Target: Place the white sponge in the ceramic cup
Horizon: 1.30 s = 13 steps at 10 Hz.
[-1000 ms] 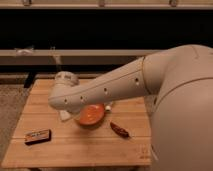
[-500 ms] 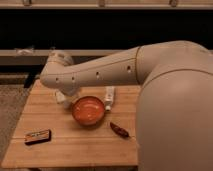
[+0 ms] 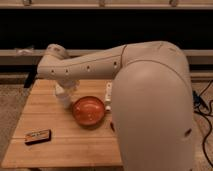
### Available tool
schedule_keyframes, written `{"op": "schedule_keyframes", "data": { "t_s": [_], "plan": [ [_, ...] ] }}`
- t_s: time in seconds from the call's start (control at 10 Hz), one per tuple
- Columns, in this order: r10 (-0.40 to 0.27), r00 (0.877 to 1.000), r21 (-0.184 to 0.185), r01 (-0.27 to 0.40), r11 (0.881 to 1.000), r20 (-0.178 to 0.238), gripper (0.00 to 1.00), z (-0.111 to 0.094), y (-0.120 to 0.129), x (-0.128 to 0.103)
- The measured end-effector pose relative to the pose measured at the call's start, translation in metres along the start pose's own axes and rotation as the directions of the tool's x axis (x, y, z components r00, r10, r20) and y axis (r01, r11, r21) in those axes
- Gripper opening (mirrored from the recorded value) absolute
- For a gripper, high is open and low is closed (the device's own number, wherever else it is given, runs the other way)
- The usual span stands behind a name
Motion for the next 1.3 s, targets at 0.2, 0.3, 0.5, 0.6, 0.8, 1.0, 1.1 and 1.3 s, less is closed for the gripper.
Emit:
{"op": "schedule_keyframes", "data": {
  "t_s": [0.2,0.3,0.5,0.6,0.8,1.0,1.1,1.3],
  "plan": [
    [0.021,1.000,0.012,-0.021,1.000,-0.015,0.00,0.015,-0.014,-0.007],
    [0.027,0.999,0.018,-0.027,0.999,-0.025,0.00,0.022,-0.019,-0.008],
    [0.028,0.999,0.031,-0.026,0.999,-0.044,0.00,0.036,-0.019,-0.015],
    [0.029,0.998,0.035,-0.027,0.999,-0.053,0.00,0.042,-0.020,-0.015],
    [0.030,0.997,0.047,-0.027,0.999,-0.077,0.05,0.058,-0.018,-0.012],
    [0.025,0.996,0.056,-0.021,0.998,-0.088,0.24,0.065,-0.015,-0.012],
    [0.026,0.995,0.058,-0.020,0.998,-0.093,0.34,0.067,-0.015,-0.009],
    [0.017,0.995,0.061,-0.011,0.998,-0.100,0.53,0.069,-0.012,-0.005]
  ]
}}
